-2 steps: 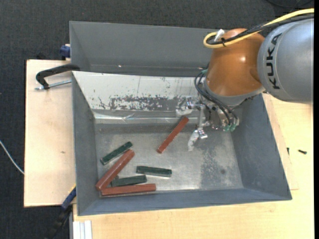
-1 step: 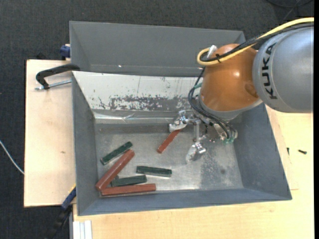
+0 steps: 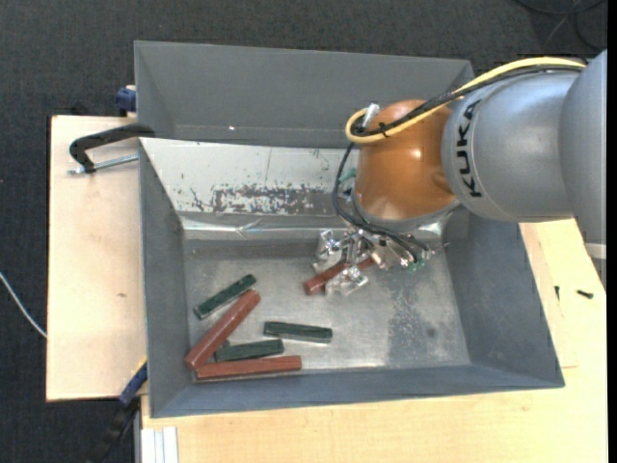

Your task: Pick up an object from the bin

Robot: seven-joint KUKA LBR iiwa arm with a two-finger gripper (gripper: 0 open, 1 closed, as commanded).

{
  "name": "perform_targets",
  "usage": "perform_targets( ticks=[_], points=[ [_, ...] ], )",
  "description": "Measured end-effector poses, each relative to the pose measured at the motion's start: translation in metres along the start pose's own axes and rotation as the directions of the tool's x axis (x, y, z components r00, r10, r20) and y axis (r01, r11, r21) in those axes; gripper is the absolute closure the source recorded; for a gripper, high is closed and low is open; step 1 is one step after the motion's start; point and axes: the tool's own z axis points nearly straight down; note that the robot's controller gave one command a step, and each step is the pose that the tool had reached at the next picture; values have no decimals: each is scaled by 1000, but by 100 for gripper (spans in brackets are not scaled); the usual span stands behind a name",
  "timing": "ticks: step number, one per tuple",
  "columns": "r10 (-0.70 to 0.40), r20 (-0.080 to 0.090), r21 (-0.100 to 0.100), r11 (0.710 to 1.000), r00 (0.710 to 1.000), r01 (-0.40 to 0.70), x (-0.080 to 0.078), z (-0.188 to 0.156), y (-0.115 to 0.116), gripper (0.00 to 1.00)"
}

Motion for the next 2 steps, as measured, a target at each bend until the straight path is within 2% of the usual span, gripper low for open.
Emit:
perform_targets(
  ticks=[1,2],
  points=[
    [0,0,0,1000,1000,0,0,0,0,100],
    [-89,11,3,996,996,89,3,-172,6,100]
  ],
)
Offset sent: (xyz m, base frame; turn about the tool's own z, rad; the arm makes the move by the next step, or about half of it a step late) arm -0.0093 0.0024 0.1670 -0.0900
